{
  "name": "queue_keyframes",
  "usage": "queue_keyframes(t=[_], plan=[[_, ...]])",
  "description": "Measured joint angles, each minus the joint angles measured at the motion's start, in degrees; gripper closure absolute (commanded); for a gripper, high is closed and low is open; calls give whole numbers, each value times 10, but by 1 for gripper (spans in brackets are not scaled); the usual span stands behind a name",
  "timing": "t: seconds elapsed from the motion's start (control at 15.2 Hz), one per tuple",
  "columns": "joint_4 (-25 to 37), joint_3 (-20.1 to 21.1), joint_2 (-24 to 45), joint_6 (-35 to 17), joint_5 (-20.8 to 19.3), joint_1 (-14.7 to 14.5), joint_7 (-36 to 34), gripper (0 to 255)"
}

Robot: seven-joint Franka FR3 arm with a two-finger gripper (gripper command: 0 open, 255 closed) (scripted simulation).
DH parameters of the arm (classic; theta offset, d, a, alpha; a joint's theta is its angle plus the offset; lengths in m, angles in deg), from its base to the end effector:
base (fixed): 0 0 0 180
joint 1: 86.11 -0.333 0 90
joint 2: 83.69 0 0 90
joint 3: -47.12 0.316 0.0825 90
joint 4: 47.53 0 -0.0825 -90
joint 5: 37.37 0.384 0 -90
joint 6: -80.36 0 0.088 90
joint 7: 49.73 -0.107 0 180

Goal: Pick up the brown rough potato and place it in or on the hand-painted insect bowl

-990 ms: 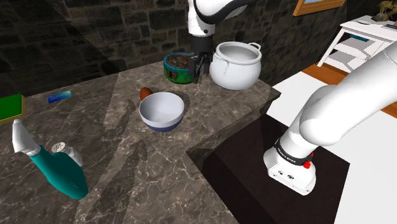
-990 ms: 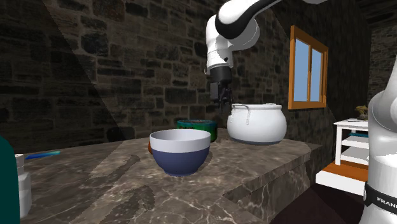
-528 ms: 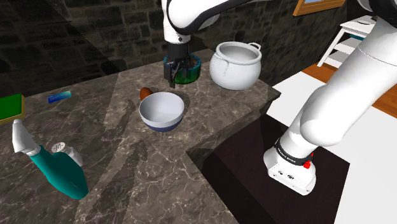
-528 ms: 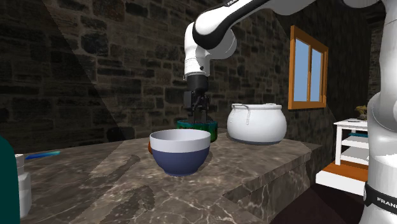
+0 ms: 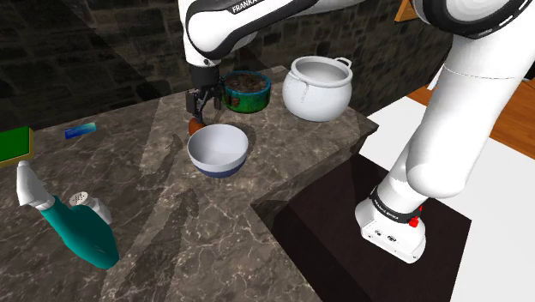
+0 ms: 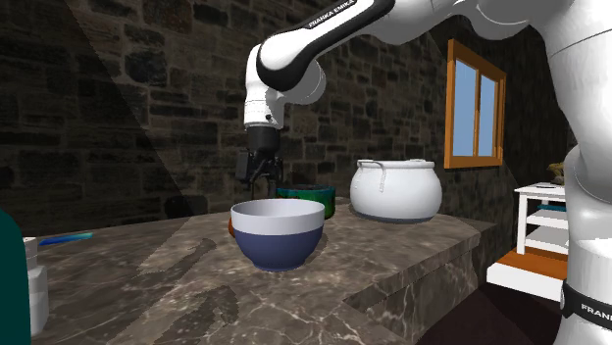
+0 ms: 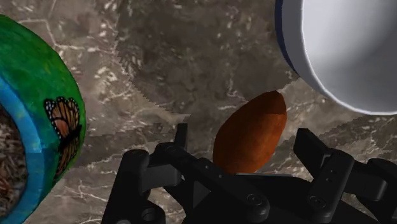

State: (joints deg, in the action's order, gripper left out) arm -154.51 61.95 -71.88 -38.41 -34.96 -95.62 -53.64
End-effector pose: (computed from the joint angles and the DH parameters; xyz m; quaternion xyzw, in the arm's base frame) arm 0.5571 0.2465 0.4099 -0.9853 -0.1646 0.0080 0.0440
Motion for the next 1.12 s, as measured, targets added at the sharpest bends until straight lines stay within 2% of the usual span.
queue_keyframes(t=[0.2, 0.66, 1.12], plan=[[52, 4, 50, -8, -15, -15, -14, 0], [41, 3, 83, -53, -24, -21, -20, 0], [39, 3, 85, -58, -25, -22, -20, 0]])
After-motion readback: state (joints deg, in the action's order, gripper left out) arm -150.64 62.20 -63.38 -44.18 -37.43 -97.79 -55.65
